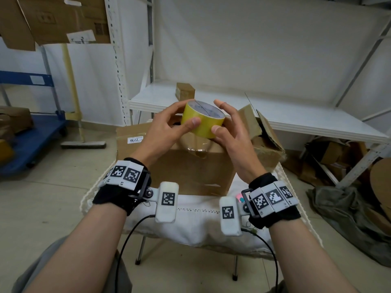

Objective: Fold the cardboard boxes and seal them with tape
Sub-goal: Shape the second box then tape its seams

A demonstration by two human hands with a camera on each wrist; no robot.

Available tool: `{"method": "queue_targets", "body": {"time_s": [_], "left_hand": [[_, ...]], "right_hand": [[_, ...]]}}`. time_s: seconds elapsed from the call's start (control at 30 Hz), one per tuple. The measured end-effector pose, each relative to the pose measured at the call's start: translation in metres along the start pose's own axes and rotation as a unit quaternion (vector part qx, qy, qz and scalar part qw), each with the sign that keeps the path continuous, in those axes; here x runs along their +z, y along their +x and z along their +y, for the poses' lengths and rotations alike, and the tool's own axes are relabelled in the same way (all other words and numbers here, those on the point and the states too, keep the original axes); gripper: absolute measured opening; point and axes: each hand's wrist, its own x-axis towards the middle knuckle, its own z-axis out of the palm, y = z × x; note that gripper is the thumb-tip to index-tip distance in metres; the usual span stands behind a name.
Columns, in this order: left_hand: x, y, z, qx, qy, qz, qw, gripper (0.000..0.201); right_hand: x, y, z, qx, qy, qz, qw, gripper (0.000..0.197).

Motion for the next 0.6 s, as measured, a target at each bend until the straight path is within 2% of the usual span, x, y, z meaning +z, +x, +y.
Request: {"method": "queue_targets", "body": {"time_s": [0.17,0.3,0.47,0.6], "left_hand": [[-0.0014,-0.001,-0.0011,-0.016,-0.013,-0.018,1.0,0.051],[0.0005,-0.0019,0.002,-0.027,-0.038,-0.013,0.999,0.043],[0.0003,-0.0032,0.0011,-0.026,-0.023,-0.014,0.999,0.058],[0.0004,-0.0033,0.0011,-0.024,-0.02,-0.032,0.999,0.056]], "right_hand": [[-0.0013,0.0004,-0.0005,0.01,0.015,0.011,1.0,0.042],[-0.0007,-0.0001,-0.0016,0.008,0.014,0.006,1.0,0.044],[-0.002,0.0007,-0.0004,0.005,0.001,0.001,1.0,0.04],[-0.0025,0.0017,0.0015,0.004,0.001,0.0,1.0,0.037]]}}
